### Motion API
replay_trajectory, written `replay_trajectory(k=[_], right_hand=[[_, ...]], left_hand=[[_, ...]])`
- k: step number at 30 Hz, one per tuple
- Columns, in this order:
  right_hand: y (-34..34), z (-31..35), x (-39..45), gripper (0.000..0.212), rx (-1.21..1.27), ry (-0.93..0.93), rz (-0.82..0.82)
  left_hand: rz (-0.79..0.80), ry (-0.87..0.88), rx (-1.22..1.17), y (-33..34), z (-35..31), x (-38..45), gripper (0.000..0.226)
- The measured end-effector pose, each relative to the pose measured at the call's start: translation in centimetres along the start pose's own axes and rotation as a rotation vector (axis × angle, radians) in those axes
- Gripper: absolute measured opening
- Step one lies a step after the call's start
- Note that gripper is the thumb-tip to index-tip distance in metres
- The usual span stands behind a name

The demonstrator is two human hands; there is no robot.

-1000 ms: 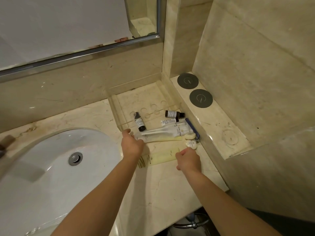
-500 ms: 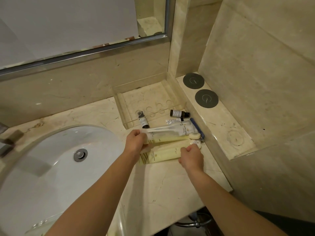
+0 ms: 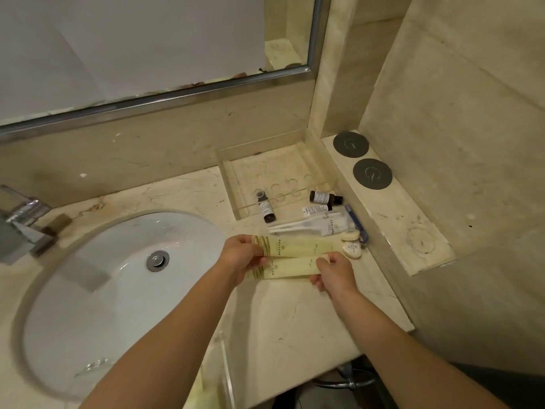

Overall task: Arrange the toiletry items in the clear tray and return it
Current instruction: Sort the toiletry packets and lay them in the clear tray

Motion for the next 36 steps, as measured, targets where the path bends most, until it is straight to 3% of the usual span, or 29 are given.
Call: replay_trajectory(k=[14, 27, 36], right_hand=[[3.2, 1.3, -4.7, 0.027, 0.114, -0.068, -0.112], [13.0, 0.1, -13.8, 0.026, 0.059, -0.183, 0.038], [17.4, -1.3, -18.6, 0.024, -0.153, -0.328, 0.131]], left_hand=[[-0.209, 0.127, -0.129, -14.2, -0.1, -6.1, 0.037], [-0.269, 0.097, -0.111, -26.4, 6.5, -12.7, 0.037], [-0.299, 0.113, -0.087, -32.3, 10.1, -15.9, 0.032]])
Point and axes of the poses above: each hand's wrist, its own x-axis towards the middle knuckle, its own y-axis out of the palm, z = x × y, the point moved 10 cm from there along x, towards the middle knuckle, and after that the axes turned 1 degree about -y, right-handed, at the moved point
